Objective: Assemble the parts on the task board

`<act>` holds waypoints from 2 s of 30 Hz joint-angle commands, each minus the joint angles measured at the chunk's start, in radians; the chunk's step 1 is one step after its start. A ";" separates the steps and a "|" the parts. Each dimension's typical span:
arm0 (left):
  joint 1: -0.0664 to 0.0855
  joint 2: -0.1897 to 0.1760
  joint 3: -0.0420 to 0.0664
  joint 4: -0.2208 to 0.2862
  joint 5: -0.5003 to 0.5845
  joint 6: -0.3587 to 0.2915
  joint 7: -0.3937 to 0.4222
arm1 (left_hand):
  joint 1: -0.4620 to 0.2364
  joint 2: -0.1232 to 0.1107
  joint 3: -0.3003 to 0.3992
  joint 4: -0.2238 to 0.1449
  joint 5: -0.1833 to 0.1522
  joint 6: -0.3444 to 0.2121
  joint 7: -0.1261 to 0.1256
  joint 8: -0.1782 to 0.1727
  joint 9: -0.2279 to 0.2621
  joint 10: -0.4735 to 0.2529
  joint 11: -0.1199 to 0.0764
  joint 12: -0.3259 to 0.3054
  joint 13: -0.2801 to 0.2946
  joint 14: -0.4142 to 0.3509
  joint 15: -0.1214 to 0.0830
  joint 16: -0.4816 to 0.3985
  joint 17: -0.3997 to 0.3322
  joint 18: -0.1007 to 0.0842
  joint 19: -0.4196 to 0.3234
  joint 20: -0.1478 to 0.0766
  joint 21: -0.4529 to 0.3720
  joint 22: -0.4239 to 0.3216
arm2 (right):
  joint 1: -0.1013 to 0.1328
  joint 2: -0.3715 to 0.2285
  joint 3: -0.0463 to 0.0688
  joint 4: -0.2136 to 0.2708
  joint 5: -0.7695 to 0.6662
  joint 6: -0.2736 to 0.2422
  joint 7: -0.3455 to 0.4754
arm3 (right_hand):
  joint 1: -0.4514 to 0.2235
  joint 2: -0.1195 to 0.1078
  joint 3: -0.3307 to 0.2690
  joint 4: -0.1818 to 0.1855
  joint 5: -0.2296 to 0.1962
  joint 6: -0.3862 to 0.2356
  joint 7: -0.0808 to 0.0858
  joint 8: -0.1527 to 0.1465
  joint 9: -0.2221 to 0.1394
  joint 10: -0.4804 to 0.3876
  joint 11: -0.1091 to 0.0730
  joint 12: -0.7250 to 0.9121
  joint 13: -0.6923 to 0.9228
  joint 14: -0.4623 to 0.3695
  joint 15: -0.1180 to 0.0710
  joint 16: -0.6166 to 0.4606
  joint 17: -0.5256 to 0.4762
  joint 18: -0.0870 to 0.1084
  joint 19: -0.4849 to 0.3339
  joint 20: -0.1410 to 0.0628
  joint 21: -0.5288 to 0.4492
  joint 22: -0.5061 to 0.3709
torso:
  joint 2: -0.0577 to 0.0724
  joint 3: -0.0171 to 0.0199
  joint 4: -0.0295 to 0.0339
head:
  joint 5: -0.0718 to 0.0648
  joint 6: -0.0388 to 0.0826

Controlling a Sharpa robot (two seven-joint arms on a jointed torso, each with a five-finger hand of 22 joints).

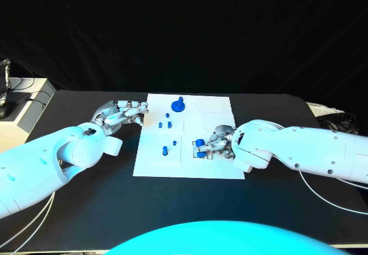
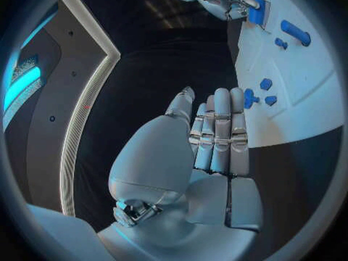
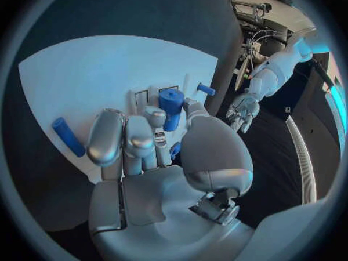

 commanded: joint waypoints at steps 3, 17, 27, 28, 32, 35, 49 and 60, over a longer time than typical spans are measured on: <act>-0.001 0.001 0.001 0.002 0.001 0.016 0.005 | -0.009 0.003 0.005 -0.002 -0.002 -0.005 0.000 0.004 0.001 -0.006 0.003 0.004 -0.001 -0.002 0.006 -0.005 0.000 0.014 0.003 0.004 -0.002 0.001 | -0.003 0.009 -0.001 0.000 -0.015 0.021 0.015 | 0.007 0.011 0.169 -0.178 0.001 0.007 0.002 0.004 -0.002 0.003 -0.006 -0.001 -0.001 0.000 -0.002 -0.003 -0.001 -0.015 -0.003 -0.005 -0.001 0.135 | 0.000 -0.0002 0.0006 | 0.003 0.000; -0.001 -0.002 0.001 0.003 0.001 0.017 0.002 | -0.010 0.003 0.005 -0.001 -0.003 -0.006 0.000 0.004 0.001 -0.007 0.003 0.004 -0.001 -0.003 0.006 -0.005 -0.001 0.014 0.004 0.004 -0.005 0.002 | -0.002 0.016 -0.001 -0.003 -0.054 0.015 0.020 | 0.006 0.006 0.164 -0.180 -0.003 0.007 0.003 0.004 -0.003 0.003 -0.005 -0.001 -0.002 0.000 -0.002 -0.004 -0.001 -0.015 -0.002 -0.004 -0.001 0.135 | 0.001 0.0003 0.0003 | 0.011 -0.003; -0.001 -0.003 0.001 0.004 0.001 0.018 0.001 | -0.011 0.003 0.004 -0.001 -0.003 -0.006 0.000 0.004 0.001 -0.007 0.003 0.004 -0.001 -0.003 0.006 -0.006 -0.001 0.014 0.004 0.004 -0.005 0.003 | -0.002 0.016 -0.001 -0.004 -0.083 0.012 0.027 | -0.016 -0.029 0.127 -0.140 -0.115 0.010 0.007 0.000 -0.010 0.001 0.000 -0.005 -0.005 0.000 0.002 -0.008 -0.003 -0.014 -0.003 -0.001 -0.005 0.134 | 0.001 0.0008 -0.0004 | 0.015 -0.003; -0.001 -0.003 0.001 0.003 0.001 0.018 0.001 | -0.011 0.003 0.004 -0.001 -0.003 -0.006 0.000 0.004 0.001 -0.007 0.003 0.004 -0.001 -0.003 0.006 -0.006 -0.001 0.014 0.005 0.004 -0.006 0.003 | -0.002 0.016 -0.001 -0.004 -0.084 0.012 0.028 | -0.018 -0.037 0.124 -0.130 -0.122 0.010 0.008 -0.001 -0.012 0.000 0.000 -0.006 -0.006 0.000 0.003 -0.009 -0.004 -0.014 -0.003 -0.001 -0.005 0.134 | 0.001 0.0008 -0.0004 | 0.015 -0.003; -0.001 -0.003 0.001 0.003 0.001 0.018 0.001 | -0.011 0.003 0.004 -0.001 -0.003 -0.006 0.000 0.004 0.001 -0.007 0.003 0.004 -0.001 -0.003 0.006 -0.006 -0.001 0.014 0.005 0.004 -0.006 0.003 | -0.002 0.016 -0.001 -0.002 -0.086 0.011 0.033 | -0.031 -0.044 0.015 -0.093 -0.110 0.009 0.010 -0.002 -0.015 -0.001 0.003 -0.007 -0.009 0.000 0.005 -0.010 -0.004 -0.013 -0.003 0.002 -0.008 0.134 | 0.000 0.0007 -0.0009 | 0.017 -0.003; -0.001 -0.003 0.001 0.003 0.001 0.018 0.001 | -0.011 0.003 0.004 -0.001 -0.003 -0.006 0.000 0.004 0.001 -0.007 0.003 0.004 -0.001 -0.003 0.006 -0.006 -0.001 0.014 0.005 0.004 -0.006 0.003 | -0.002 0.016 -0.001 -0.002 -0.087 0.007 0.036 | -0.028 -0.061 -0.018 -0.044 -0.161 0.009 0.011 -0.003 -0.017 -0.002 0.004 -0.008 -0.011 0.000 0.005 -0.012 -0.004 -0.012 -0.003 0.002 -0.010 0.134 | 0.000 0.0006 -0.0012 | 0.018 -0.004; -0.001 -0.002 0.001 0.001 0.001 0.018 0.000 | -0.011 0.003 0.004 -0.001 -0.003 -0.006 0.000 0.004 0.001 -0.007 0.003 0.004 -0.001 -0.003 0.006 -0.006 -0.001 0.014 0.005 0.004 -0.006 0.003 | -0.002 0.012 -0.001 0.001 -0.093 -0.022 0.052 | -0.080 -0.121 -0.102 0.133 -0.386 0.007 0.012 -0.001 -0.020 -0.001 0.004 -0.007 -0.015 0.001 0.006 -0.011 0.001 -0.012 -0.002 0.003 -0.008 0.134 | 0.000 0.0001 -0.0007 | 0.017 -0.002; -0.001 -0.002 0.001 0.000 0.001 0.018 0.000 | -0.011 0.003 0.004 -0.001 -0.003 -0.006 0.000 0.004 0.001 -0.007 0.003 0.004 -0.001 -0.003 0.006 -0.006 -0.001 0.014 0.005 0.004 -0.006 0.003 | -0.002 -0.007 -0.001 0.013 -0.092 -0.041 0.085 | -0.031 -0.026 -0.122 0.044 -0.352 0.011 0.010 0.019 -0.005 0.005 -0.003 -0.002 -0.016 0.001 0.004 -0.009 0.004 -0.013 0.000 -0.001 -0.002 0.135 | 0.000 0.0010 0.0006 | 0.017 0.001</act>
